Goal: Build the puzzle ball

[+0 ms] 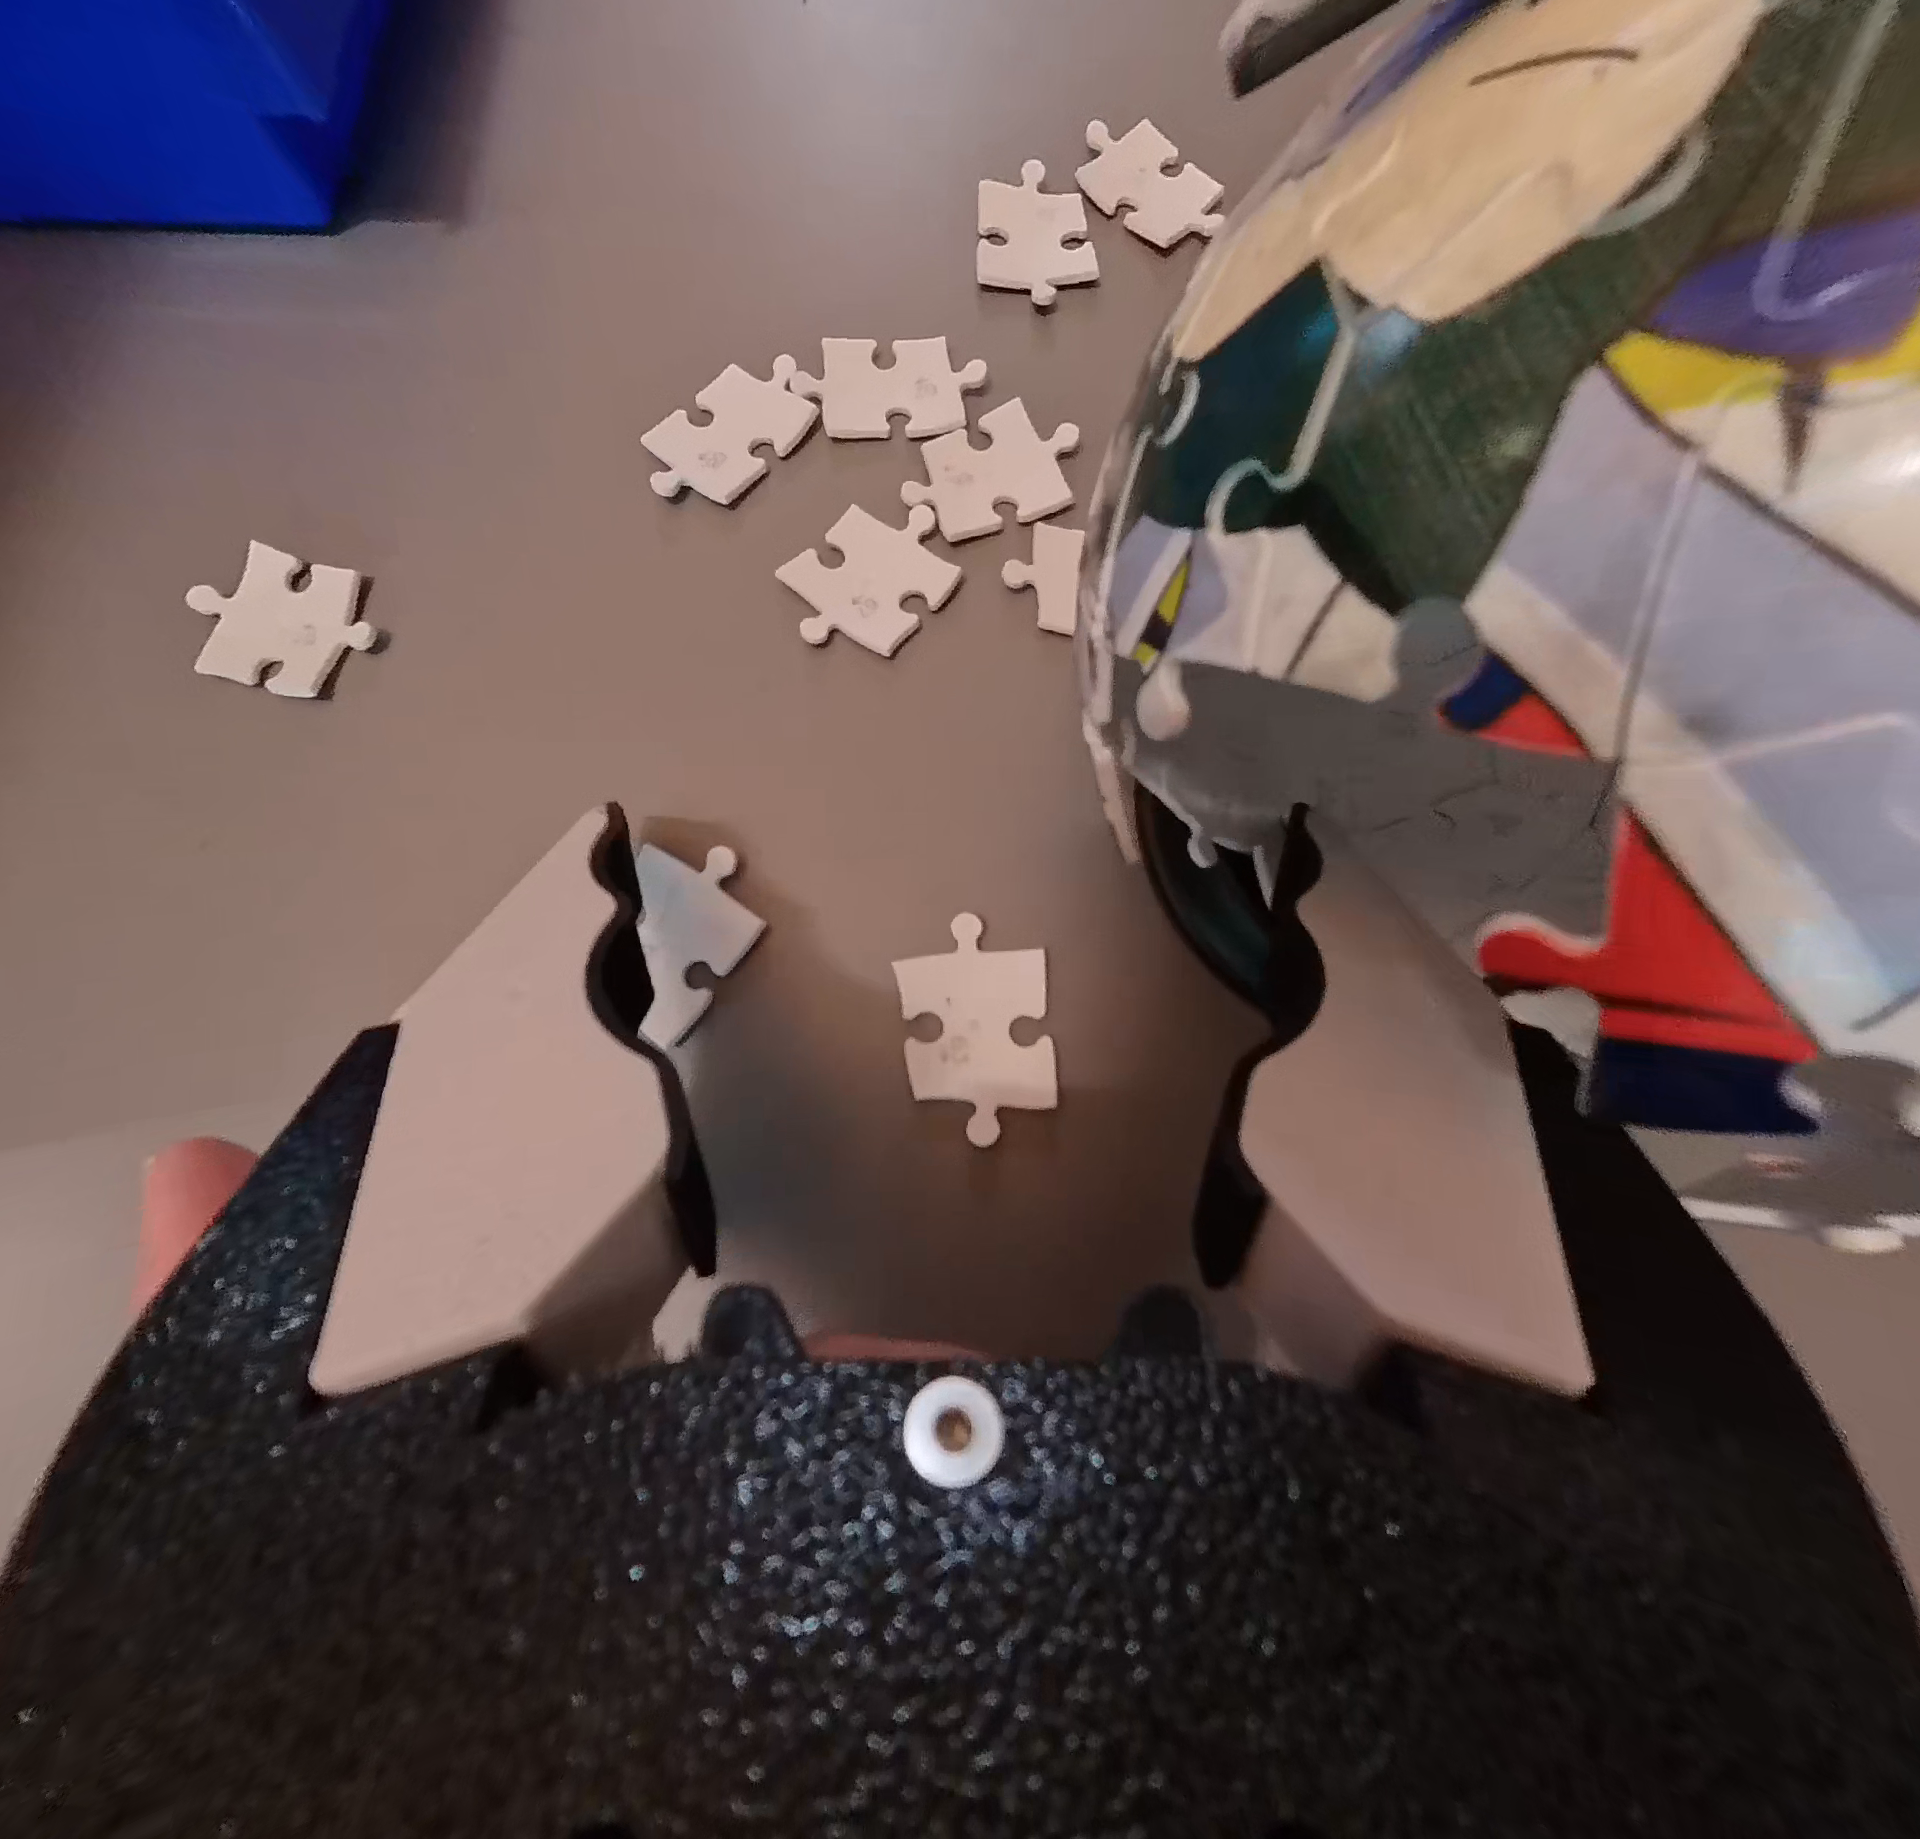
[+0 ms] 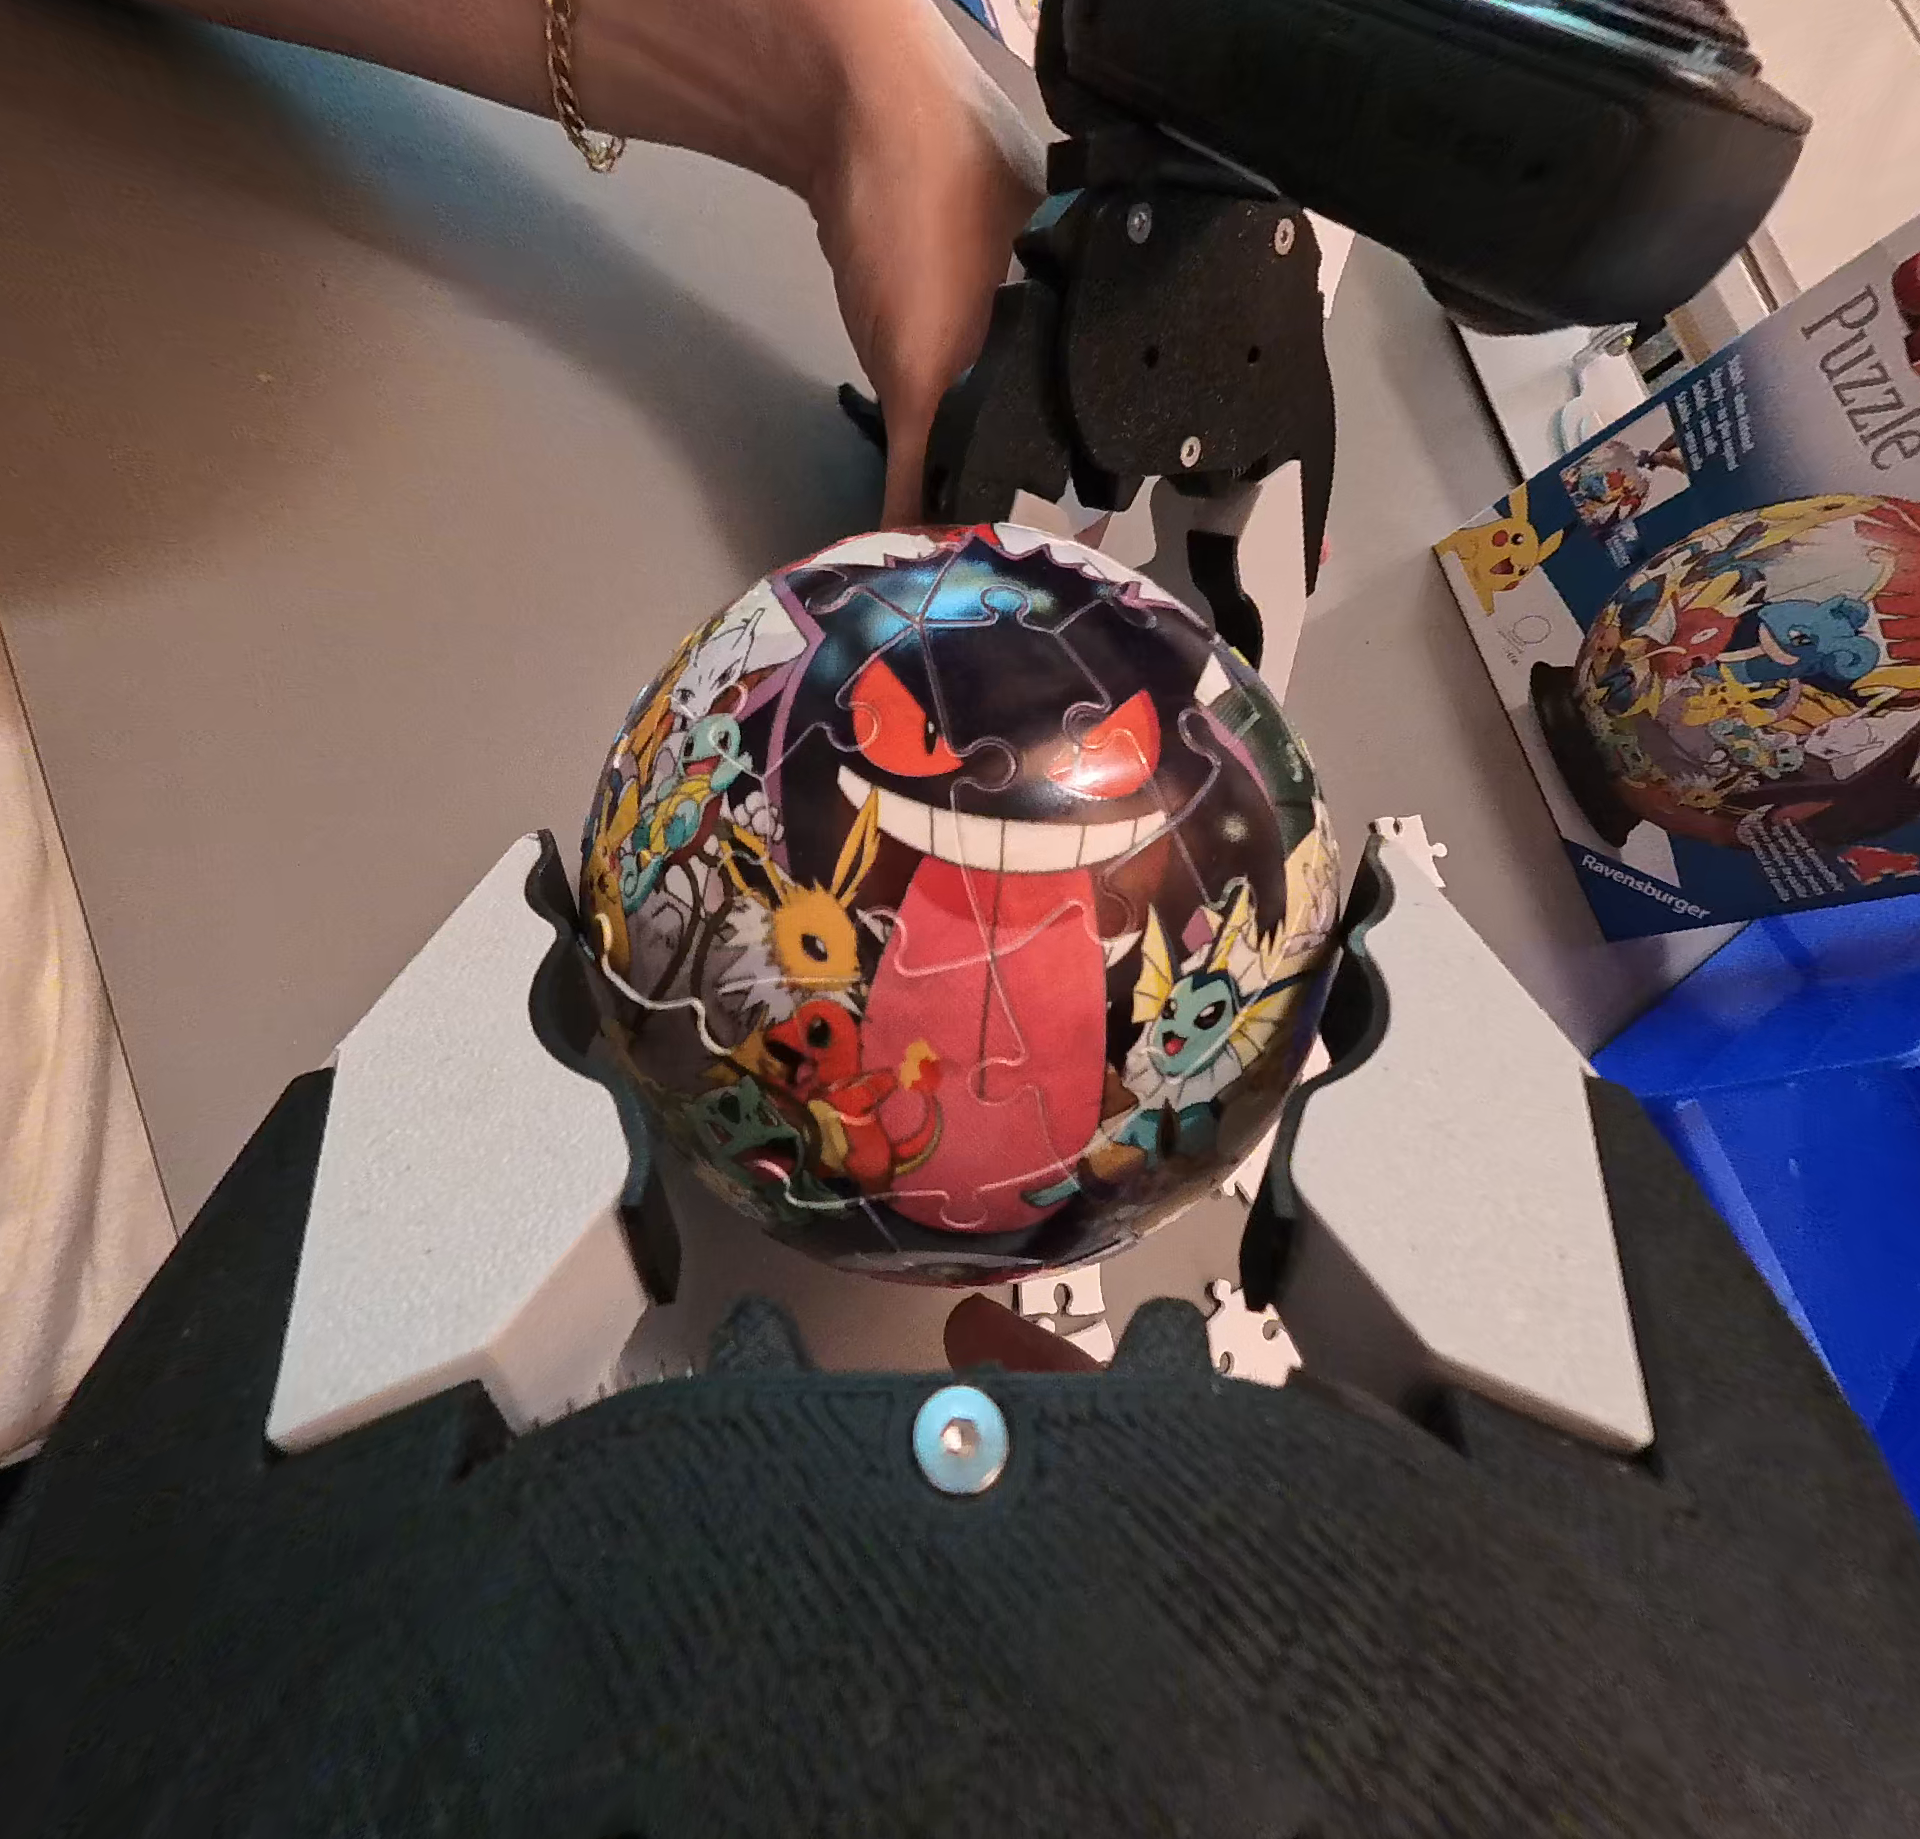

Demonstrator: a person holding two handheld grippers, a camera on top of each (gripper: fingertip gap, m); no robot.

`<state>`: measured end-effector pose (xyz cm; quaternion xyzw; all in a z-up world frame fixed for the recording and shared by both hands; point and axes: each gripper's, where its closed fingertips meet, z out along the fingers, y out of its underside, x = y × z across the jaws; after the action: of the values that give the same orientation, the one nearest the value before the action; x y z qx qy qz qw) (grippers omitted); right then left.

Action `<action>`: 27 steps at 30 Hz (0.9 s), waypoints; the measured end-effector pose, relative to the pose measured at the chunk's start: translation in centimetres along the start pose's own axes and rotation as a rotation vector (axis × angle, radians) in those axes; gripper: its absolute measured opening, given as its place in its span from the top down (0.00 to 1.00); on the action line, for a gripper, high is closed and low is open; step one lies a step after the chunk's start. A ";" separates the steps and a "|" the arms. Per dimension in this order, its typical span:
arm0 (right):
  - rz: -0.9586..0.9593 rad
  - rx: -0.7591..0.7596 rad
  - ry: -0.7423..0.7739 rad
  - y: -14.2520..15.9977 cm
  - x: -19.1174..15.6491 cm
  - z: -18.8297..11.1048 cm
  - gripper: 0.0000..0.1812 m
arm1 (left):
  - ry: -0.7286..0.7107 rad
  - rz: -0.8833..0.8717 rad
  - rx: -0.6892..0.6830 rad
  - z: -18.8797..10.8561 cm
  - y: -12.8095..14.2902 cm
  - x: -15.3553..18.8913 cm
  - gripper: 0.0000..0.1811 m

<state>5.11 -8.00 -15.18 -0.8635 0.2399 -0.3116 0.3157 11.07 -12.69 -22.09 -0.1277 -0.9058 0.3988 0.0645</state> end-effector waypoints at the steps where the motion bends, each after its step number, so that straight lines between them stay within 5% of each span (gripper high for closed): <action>1: -0.001 -0.002 0.000 0.0 0.0 0.0 0.21 | -0.004 0.005 -0.002 0.0 0.0 0.0 0.35; 18: -0.033 -0.015 0.020 -0.3 0.0 0.3 0.22 | -0.018 0.068 -0.056 -0.8 0.4 0.3 0.43; 24: -0.046 -0.026 0.027 -0.3 0.0 0.3 0.22 | -0.070 0.018 -0.028 -0.8 0.4 -1.1 0.30; 27: -0.042 -0.022 0.031 -0.3 0.0 0.3 0.22 | -0.045 -0.057 0.066 -1.5 -1.1 -1.2 0.34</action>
<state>5.38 -7.65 -15.18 -0.8669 0.2298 -0.3287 0.2960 12.33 -12.65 -20.31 -0.0905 -0.8966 0.4293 0.0597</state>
